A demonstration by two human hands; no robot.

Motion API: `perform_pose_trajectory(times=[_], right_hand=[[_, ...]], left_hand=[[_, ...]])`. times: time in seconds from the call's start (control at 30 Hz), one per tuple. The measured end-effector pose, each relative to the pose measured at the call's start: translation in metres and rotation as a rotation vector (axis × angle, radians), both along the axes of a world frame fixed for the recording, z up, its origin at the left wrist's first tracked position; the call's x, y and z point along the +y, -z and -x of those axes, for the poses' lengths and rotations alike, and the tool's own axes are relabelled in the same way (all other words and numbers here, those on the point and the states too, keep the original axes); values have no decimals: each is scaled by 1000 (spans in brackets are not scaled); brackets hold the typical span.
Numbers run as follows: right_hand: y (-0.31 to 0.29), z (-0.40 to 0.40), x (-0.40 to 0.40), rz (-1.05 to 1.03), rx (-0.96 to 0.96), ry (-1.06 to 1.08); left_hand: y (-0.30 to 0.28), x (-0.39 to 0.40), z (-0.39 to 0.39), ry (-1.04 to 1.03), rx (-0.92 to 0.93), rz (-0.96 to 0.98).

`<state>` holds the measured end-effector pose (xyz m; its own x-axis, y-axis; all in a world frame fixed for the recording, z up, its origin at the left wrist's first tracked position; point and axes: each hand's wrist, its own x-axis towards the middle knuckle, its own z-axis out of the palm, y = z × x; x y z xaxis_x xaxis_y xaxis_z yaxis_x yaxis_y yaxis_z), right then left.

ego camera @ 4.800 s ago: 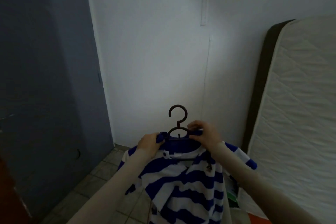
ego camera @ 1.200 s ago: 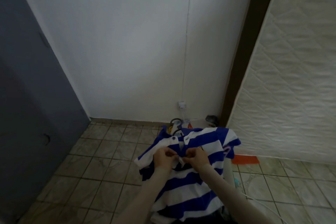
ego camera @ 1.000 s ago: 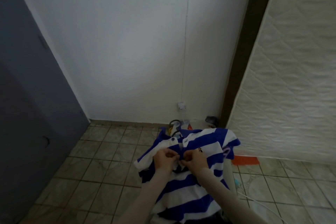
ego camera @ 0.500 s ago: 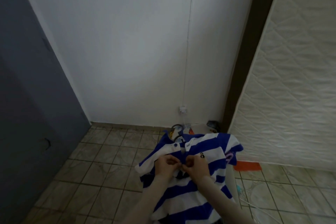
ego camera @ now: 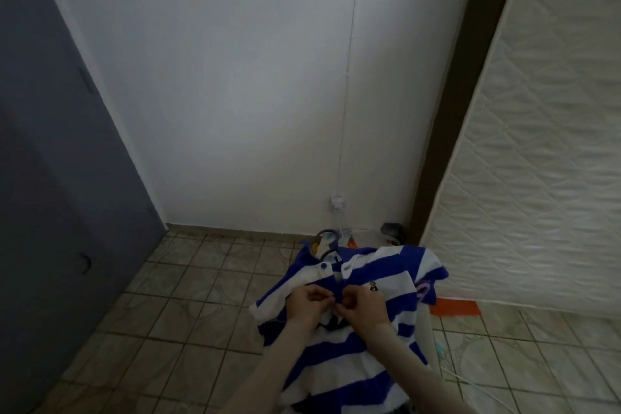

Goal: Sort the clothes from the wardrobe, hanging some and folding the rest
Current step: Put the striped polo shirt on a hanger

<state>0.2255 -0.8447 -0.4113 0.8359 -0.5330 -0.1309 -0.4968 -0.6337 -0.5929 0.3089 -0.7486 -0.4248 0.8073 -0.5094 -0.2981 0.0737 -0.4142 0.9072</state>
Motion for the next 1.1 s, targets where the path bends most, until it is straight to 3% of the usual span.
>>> perform_pose_trajectory(times=[0.57, 1.1], right_hand=[[5, -3, 3, -61, -41, 31], [-8, -8, -2, -30, 63, -7]], left_hand=[[-6, -3, 1, 123, -31, -46], [-4, -5, 14, -99, -118, -107]])
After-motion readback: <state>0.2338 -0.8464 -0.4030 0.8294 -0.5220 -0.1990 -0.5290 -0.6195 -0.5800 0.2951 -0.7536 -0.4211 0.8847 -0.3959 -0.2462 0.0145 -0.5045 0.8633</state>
